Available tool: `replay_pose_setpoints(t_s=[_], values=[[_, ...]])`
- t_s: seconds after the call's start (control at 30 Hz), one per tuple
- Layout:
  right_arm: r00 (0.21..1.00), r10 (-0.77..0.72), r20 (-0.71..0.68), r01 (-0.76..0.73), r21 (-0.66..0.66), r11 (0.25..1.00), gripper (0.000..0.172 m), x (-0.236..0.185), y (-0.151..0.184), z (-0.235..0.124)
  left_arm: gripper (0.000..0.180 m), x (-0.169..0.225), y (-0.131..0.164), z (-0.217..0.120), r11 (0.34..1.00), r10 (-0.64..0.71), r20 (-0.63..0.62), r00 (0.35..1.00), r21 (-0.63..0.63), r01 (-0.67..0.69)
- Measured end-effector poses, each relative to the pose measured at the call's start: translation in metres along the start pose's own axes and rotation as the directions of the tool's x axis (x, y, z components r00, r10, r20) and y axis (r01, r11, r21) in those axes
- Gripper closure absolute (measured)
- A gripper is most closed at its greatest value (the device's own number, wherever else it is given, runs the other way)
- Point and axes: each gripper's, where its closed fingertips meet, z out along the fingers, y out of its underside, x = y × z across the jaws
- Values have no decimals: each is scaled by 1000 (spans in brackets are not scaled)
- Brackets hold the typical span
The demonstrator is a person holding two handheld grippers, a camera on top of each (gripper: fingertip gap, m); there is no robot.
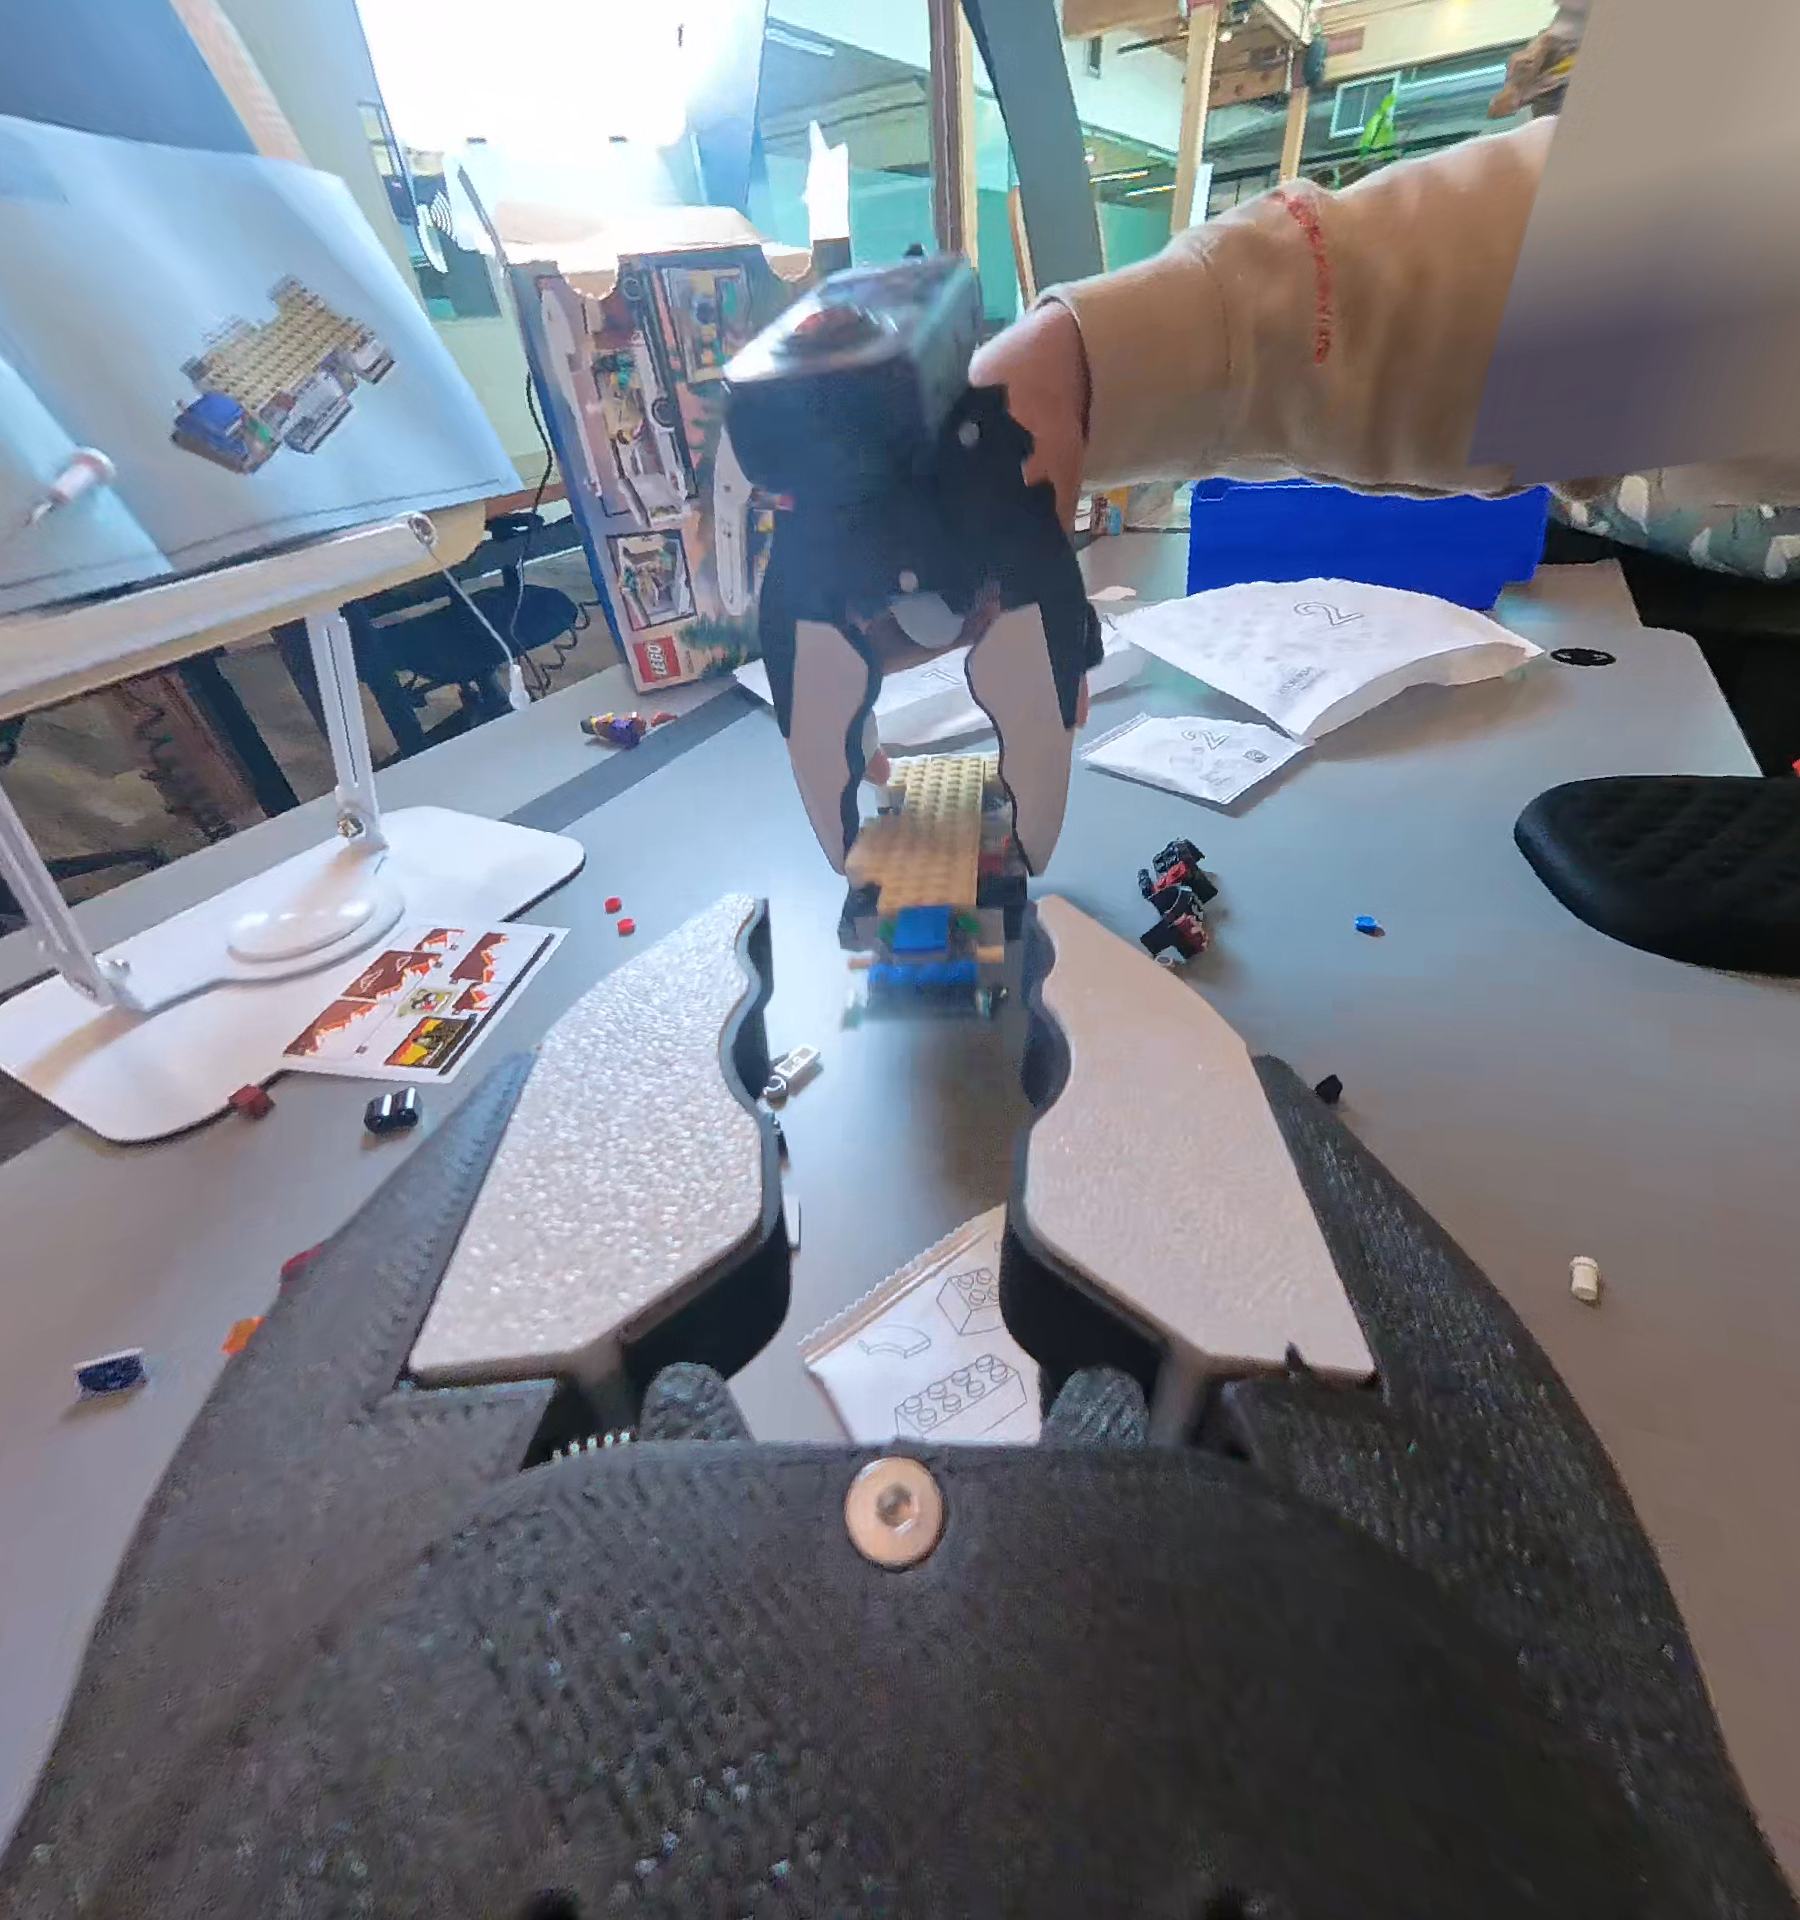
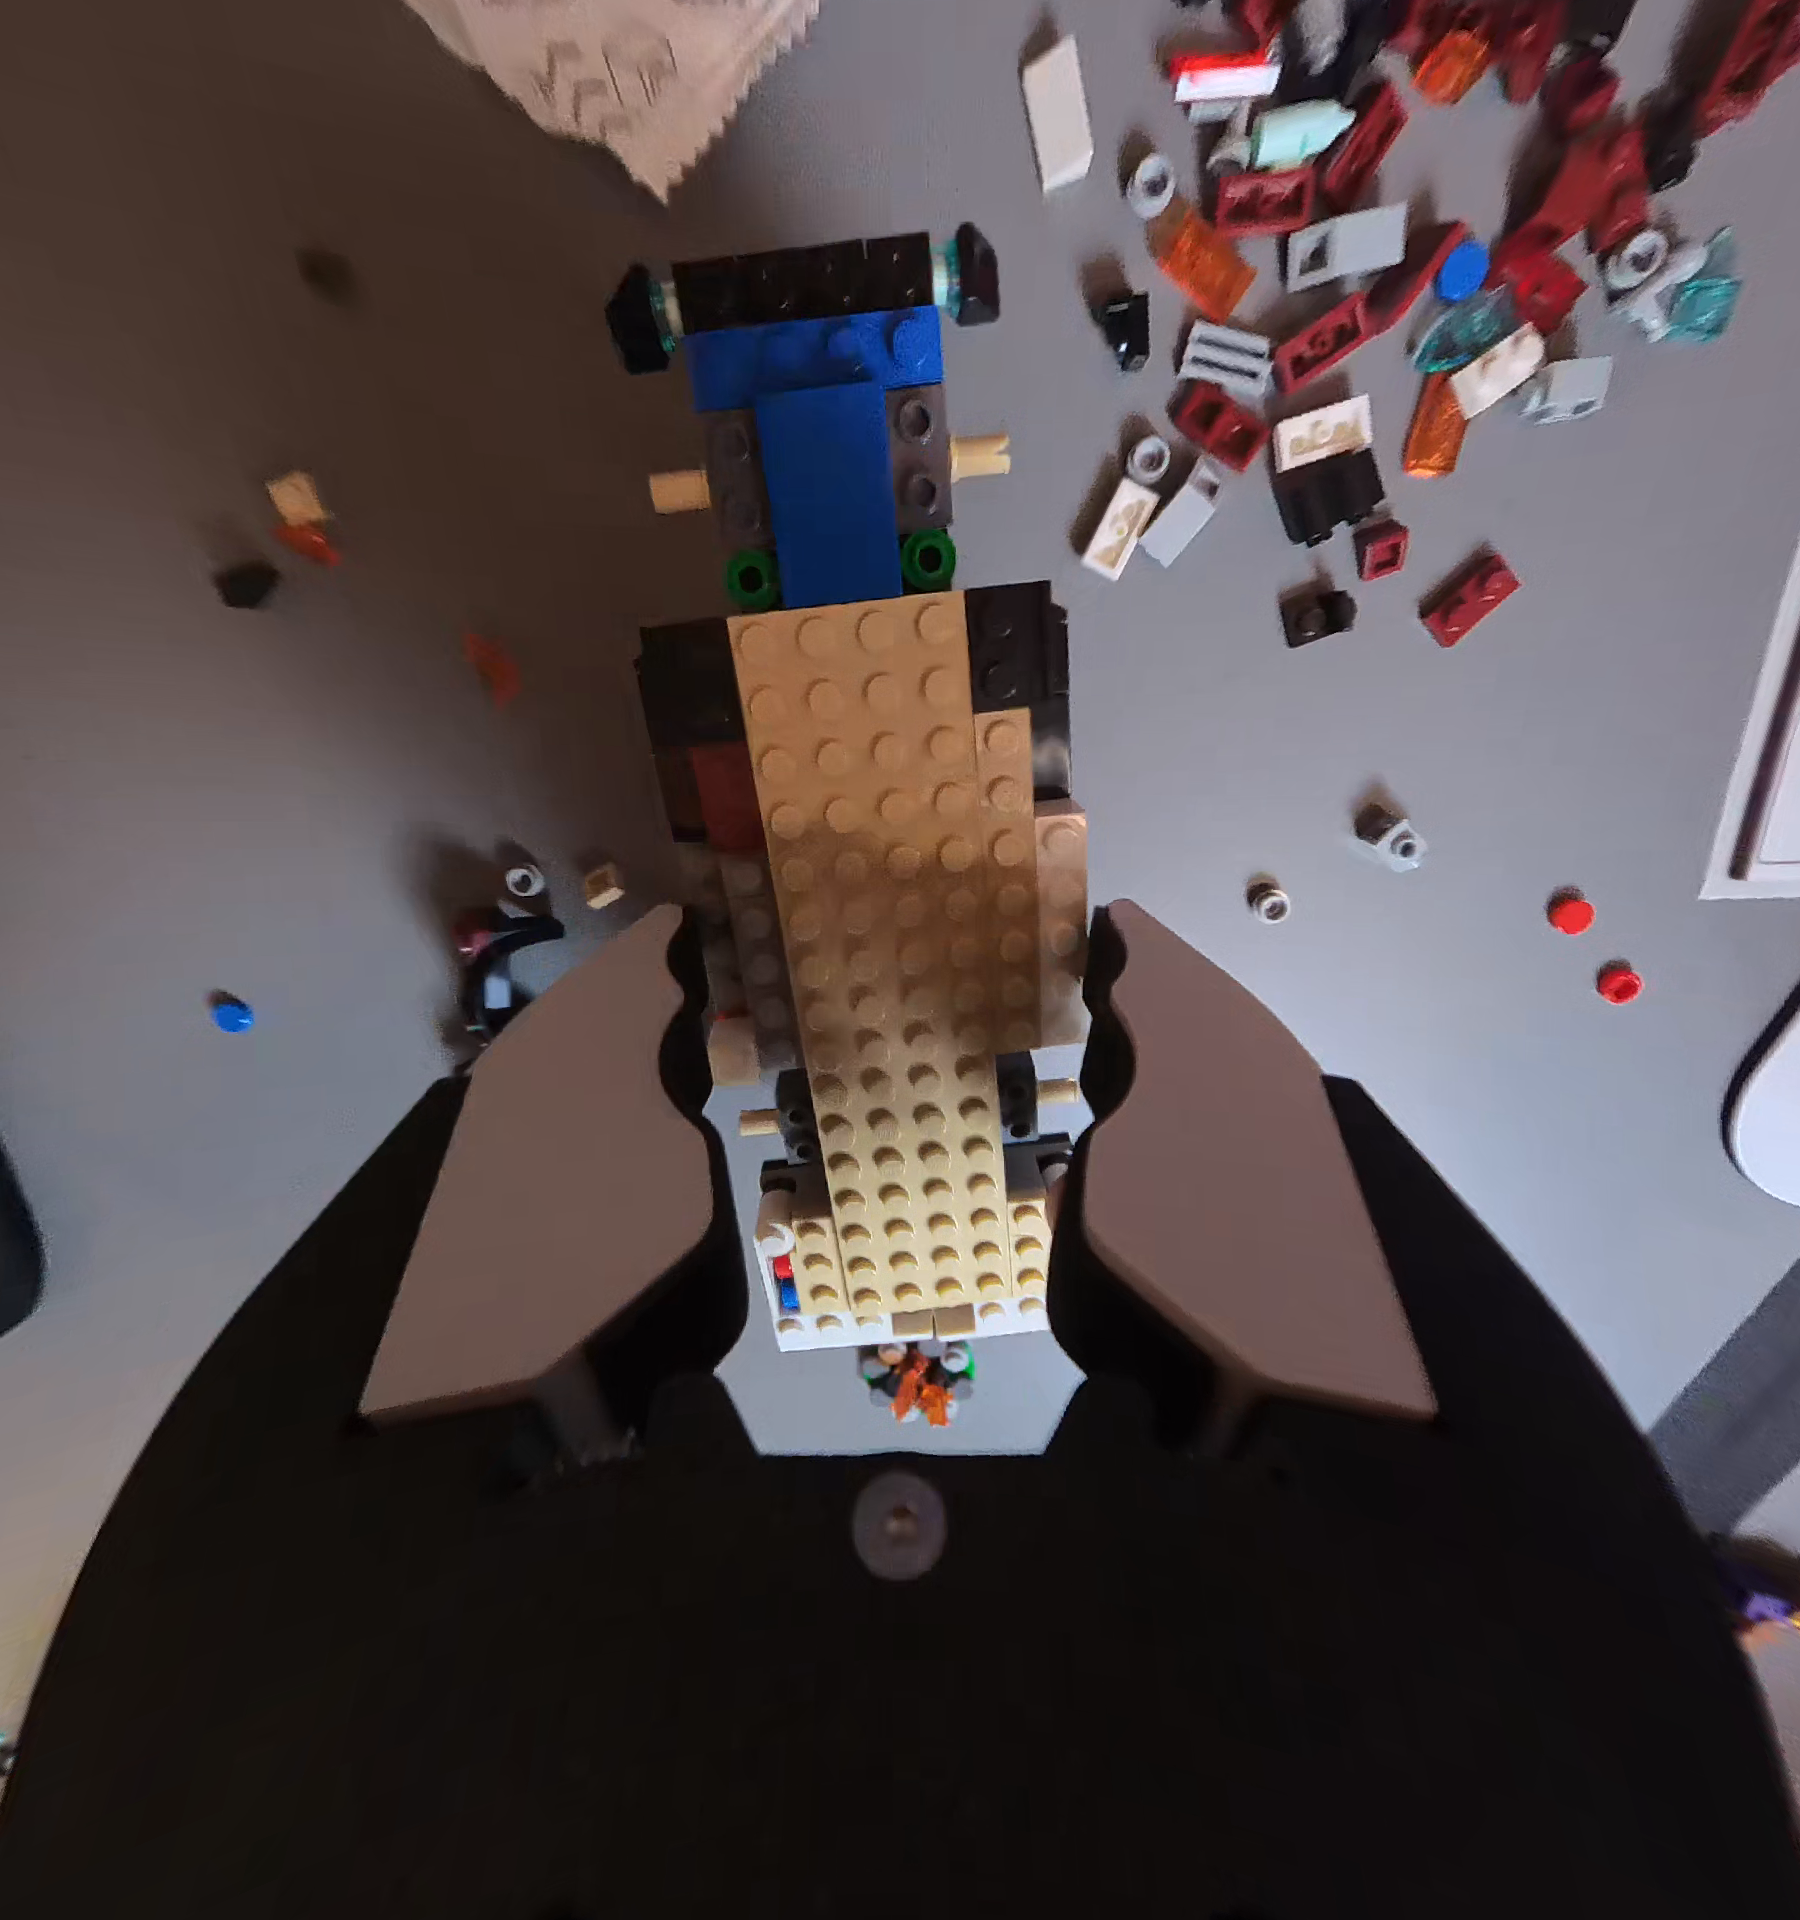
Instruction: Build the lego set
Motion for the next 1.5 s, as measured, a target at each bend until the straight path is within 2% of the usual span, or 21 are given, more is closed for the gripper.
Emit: replay_pose_setpoints(t_s=[0.13,0.3,0.5,0.67,1.13,1.3,1.43,1.5], values=[[997,-70,-25,67,-90,994,101,-1,7,21,136,0,11,3,1000,6,4,1000,-25,-6],[994,-103,-21,100,-113,989,101,-23,8,22,136,3,16,3,999,6,-5,1000,-39,-6],[998,-47,-53,41,-108,993,101,-33,31,26,138,7,21,6,999,-6,-29,1000,-51,4],[998,-12,-63,7,-77,997,101,-32,37,21,140,8,24,7,998,-11,-36,999,-61,9],[996,-61,-72,54,-98,994,101,-19,23,33,142,9,32,9,996,-19,-47,999,-87,14],[998,-24,-60,22,-39,999,101,-20,19,28,142,11,35,10,995,-23,-58,998,-100,17],[999,25,-33,-24,39,999,99,-19,12,10,142,11,36,10,994,-27,-60,998,-103,21],[998,59,-30,-56,98,994,114,-11,9,-4,143,11,36,10,995,-33,-59,998,-100,26]])
